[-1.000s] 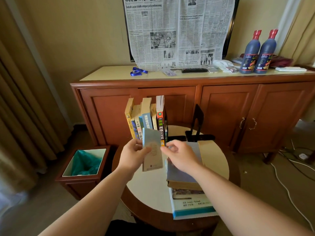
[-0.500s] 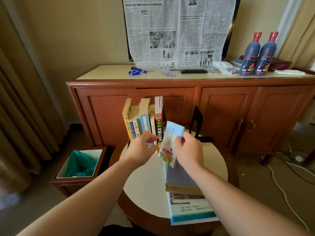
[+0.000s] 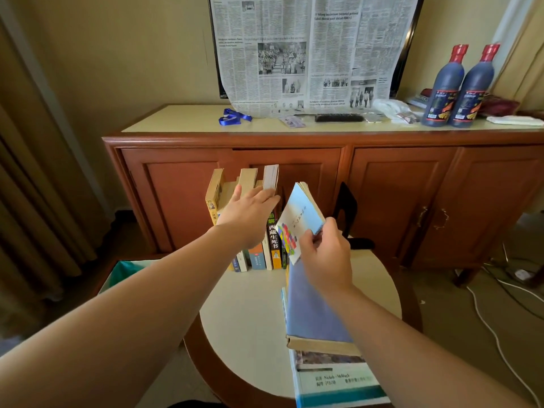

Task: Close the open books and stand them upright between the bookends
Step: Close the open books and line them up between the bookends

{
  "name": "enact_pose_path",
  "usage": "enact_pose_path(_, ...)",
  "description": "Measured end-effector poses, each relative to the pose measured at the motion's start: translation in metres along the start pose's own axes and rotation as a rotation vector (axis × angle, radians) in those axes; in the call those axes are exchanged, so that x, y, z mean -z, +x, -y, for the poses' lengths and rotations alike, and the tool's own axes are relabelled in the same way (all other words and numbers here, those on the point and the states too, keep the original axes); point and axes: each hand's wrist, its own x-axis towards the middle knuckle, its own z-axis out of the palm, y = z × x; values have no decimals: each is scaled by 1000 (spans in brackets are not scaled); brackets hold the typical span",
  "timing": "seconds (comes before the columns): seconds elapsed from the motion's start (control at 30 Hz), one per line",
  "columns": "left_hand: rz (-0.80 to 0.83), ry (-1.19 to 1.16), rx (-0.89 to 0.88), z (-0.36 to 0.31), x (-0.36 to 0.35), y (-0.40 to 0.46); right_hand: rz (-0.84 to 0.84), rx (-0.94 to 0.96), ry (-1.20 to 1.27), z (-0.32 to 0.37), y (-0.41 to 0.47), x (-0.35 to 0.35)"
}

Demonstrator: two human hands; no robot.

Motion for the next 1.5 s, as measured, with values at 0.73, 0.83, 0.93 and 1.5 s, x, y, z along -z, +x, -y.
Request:
enact_pose_path(0.73, -94, -165, 38, 2, -20, -5, 31, 43, -22, -4, 5, -22)
enact_pose_path(0.83, -68, -95, 23, 0, -20, -5, 44, 38, -14, -4, 7, -21)
enact_pose_path(0.93, -36, -45, 31, -4, -17, -4, 56, 19, -3, -5, 10, -22)
enact_pose_path(1.5, -61, -321, 19, 4, -17, -8, -57, 76, 74, -7, 1, -14)
